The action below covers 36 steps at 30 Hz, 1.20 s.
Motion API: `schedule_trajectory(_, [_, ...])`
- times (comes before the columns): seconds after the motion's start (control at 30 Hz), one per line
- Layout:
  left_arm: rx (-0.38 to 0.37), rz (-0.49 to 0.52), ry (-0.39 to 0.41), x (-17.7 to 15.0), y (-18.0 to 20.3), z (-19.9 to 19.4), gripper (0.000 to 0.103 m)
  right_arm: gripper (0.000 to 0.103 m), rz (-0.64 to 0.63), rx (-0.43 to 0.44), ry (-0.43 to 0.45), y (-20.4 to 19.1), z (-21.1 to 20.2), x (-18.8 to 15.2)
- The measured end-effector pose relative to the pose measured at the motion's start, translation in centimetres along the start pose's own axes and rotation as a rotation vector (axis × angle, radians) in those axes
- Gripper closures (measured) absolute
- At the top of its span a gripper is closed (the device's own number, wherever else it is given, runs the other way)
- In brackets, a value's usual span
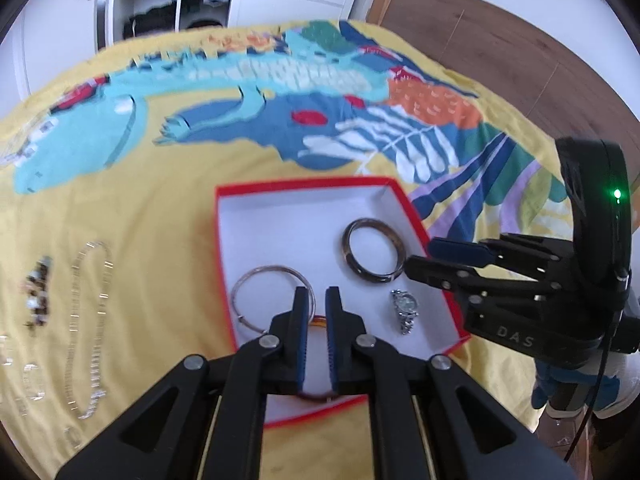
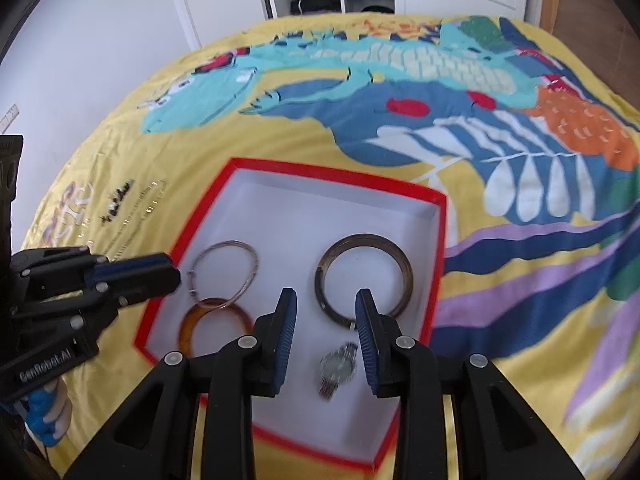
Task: Organize jewelry
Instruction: 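Lift both tools out of the red box and back away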
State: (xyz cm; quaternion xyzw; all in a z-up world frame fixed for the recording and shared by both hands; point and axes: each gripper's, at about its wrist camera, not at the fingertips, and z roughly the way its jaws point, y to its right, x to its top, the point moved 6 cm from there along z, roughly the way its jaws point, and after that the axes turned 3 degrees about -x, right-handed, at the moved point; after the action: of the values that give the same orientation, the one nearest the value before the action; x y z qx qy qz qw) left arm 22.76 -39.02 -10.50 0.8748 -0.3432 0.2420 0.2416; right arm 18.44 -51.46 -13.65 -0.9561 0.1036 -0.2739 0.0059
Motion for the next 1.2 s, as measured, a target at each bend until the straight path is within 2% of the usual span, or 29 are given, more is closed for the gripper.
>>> schedule_trajectory(0.07, [0.027, 0.016, 0.028, 0.2, 0.3, -2.2, 0.092, 0.067, 0.004, -0.004, 0.020, -0.4, -1.9, -0.2])
schedule_trajectory(0.13, [0.056, 0.028, 0.058, 0.3, 0.6, -4.7, 0.080, 0.067, 0.011, -0.004, 0.042, -1.0, -4.1, -0.5])
schedule_trajectory(0.2, [0.083, 0.039, 0.085, 0.2, 0.8, -6.7, 0.075, 0.067, 0.017, -0.002, 0.062, -1.6, -6.0, -0.9])
schedule_trajectory(0.47, [0.198, 0.076, 0.174, -2.1, 1.4, -16.4, 0.075, 0.066, 0.010, 0.008, 0.138, -5.2, -13.5, -2.9])
schedule_trajectory(0.73, [0.262, 0.058, 0.219, -5.7, 0.6, -22.8, 0.075, 0.065, -0.005, 0.013, 0.198, -8.7, -19.4, -5.4])
schedule_trajectory(1.03, [0.328, 0.027, 0.256, -9.9, -2.0, -28.6, 0.075, 0.063, -0.022, 0.017, 0.243, -12.5, -23.6, -7.4])
schedule_trajectory(1.2, [0.337, -0.039, 0.291, -12.5, -5.7, -32.2, 0.075, 0.061, -0.036, 0.016, 0.256, -14.7, -24.8, -8.0])
